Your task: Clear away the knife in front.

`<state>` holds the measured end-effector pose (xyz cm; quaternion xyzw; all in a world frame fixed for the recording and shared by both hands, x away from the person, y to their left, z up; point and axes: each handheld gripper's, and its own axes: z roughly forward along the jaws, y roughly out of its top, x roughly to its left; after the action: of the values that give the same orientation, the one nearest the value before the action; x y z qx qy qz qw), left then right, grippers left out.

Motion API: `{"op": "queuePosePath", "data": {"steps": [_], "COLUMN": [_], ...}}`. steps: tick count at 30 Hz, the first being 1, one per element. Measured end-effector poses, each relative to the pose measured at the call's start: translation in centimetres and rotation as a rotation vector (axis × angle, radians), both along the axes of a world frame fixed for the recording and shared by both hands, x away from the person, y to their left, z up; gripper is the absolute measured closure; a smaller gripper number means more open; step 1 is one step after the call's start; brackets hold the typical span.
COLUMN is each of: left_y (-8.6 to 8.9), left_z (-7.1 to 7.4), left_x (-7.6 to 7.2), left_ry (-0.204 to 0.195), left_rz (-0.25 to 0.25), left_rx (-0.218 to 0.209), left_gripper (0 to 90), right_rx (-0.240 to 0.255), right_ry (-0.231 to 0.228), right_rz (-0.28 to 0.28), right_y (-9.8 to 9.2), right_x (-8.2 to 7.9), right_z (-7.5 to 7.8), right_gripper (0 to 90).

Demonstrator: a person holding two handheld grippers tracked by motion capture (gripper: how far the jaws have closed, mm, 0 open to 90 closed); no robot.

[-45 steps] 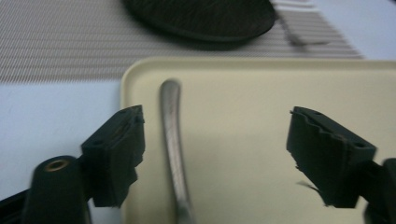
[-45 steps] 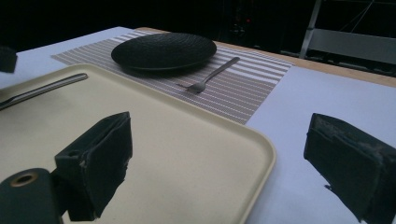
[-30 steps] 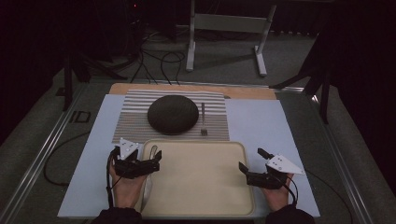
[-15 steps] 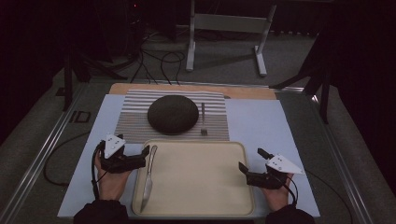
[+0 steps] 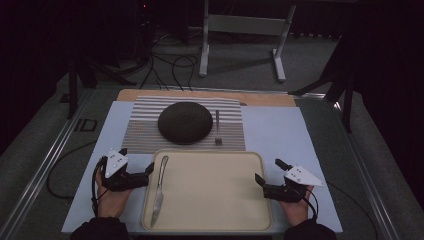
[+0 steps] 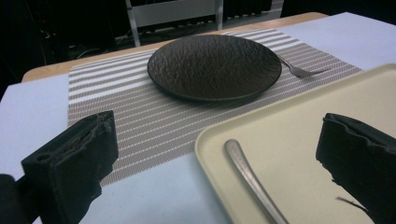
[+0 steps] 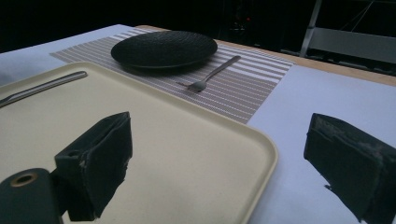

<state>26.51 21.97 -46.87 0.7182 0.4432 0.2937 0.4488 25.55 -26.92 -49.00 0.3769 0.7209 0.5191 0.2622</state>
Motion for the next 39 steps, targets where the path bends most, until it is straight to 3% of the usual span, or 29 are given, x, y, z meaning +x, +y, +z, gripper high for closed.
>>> {"op": "queuePosePath", "data": {"steps": [12,18,19,26,34,39], "left_y": [1.9,2.2,2.4,2.5,2.6,2.5], "left_z": [-1.1,-1.6,-1.7,-1.8,-2.0,-2.1], "left_x": [-0.5,-0.5,-0.6,-0.8,-0.9,-0.9], "left_ry": [0.007,0.006,0.000,-0.012,-0.019,-0.017], "left_rz": [0.017,0.043,0.051,0.076,0.100,0.099], "left_rx": [-0.029,-0.003,-0.023,-0.023,-0.029,-0.024], "left_gripper": [0.0,0.0,0.0,0.0,0.0,0.0], "right_rx": [-0.007,-0.007,-0.008,-0.009,-0.048,-0.066], "right_ry": [-0.002,0.002,0.004,0.031,0.052,0.095], "right_rz": [0.000,-0.001,-0.003,-0.011,-0.009,-0.014], "right_y": [0.1,0.2,0.2,0.2,0.9,1.4], "right_x": [0.1,0.1,0.1,0.3,0.6,1.2], "right_z": [0.1,0.1,0.1,0.7,1.8,2.1], "right_gripper": [7.8,7.7,7.7,7.3,7.4,7.5]}}
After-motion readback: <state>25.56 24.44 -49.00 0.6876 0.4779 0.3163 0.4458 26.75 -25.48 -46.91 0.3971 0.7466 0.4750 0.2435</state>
